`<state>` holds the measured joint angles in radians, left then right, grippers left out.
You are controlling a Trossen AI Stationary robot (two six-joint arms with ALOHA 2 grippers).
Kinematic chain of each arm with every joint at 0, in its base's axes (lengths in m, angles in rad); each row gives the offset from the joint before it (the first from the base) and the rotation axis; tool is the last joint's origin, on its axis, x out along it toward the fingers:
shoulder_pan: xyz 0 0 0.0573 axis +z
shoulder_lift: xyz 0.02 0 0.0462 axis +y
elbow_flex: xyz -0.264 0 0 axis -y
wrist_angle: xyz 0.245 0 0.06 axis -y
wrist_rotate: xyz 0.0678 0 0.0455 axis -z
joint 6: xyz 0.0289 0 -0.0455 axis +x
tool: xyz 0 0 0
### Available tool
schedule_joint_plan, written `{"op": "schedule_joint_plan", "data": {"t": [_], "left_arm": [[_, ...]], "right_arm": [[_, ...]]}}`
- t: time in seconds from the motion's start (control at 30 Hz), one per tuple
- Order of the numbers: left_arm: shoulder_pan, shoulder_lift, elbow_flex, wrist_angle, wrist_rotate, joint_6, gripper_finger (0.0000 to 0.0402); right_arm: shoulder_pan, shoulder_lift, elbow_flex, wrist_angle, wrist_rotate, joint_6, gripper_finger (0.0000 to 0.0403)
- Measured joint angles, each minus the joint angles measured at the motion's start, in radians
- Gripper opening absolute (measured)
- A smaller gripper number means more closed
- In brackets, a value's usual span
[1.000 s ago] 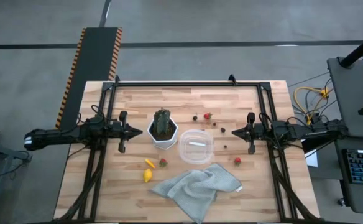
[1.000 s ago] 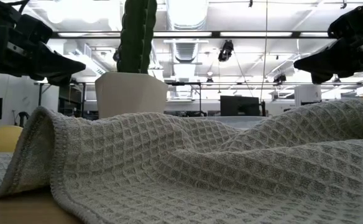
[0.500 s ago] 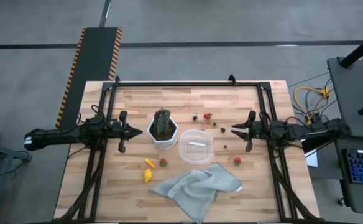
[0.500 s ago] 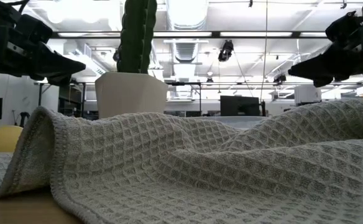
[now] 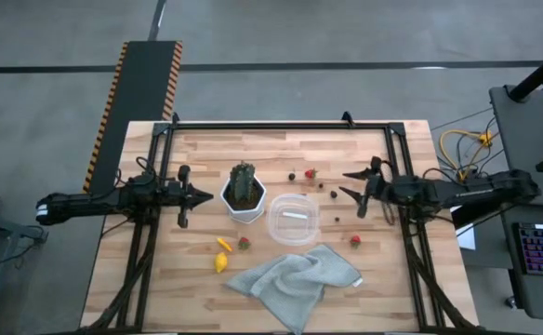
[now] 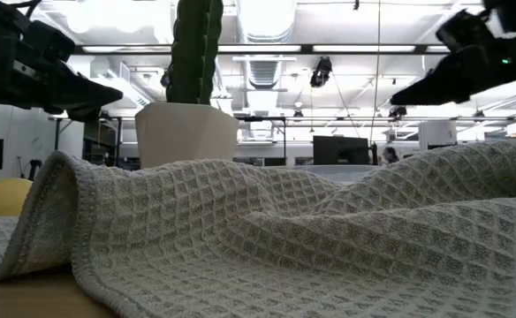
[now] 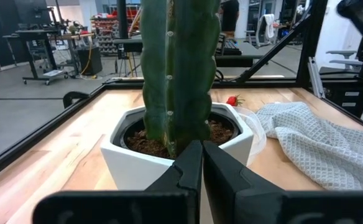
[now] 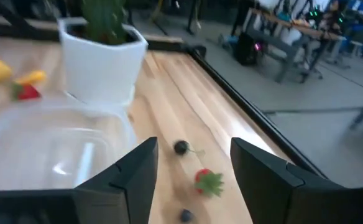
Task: Pick and placing Produce into tupperware
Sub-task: Put the top strawberry into the transparent bin
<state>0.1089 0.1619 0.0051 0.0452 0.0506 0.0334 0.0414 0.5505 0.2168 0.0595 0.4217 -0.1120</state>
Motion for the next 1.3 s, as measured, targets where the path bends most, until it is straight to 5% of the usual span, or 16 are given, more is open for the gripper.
{"op": "schedule_joint_plan", "data": {"t": [0.2,0.53,1.3], "left_arm": [[0.000,0.001,0.000,0.000,0.000,0.000,0.0000],[0.000,0.001,0.000,0.001,-0.003,0.000,0.0000],[0.000,-0.001,0.000,0.000,-0.003,0.000,0.0000]], "right_arm": [[-0.108,0.194,0.143,-0.115,-0.011,-0.055,0.0194],[-0.289,0.479,0.319,-0.215,-0.242,-0.147,0.0191],[-0.385,1.001,0.680,-0.477,-0.244,-0.363,0.0191]]}}
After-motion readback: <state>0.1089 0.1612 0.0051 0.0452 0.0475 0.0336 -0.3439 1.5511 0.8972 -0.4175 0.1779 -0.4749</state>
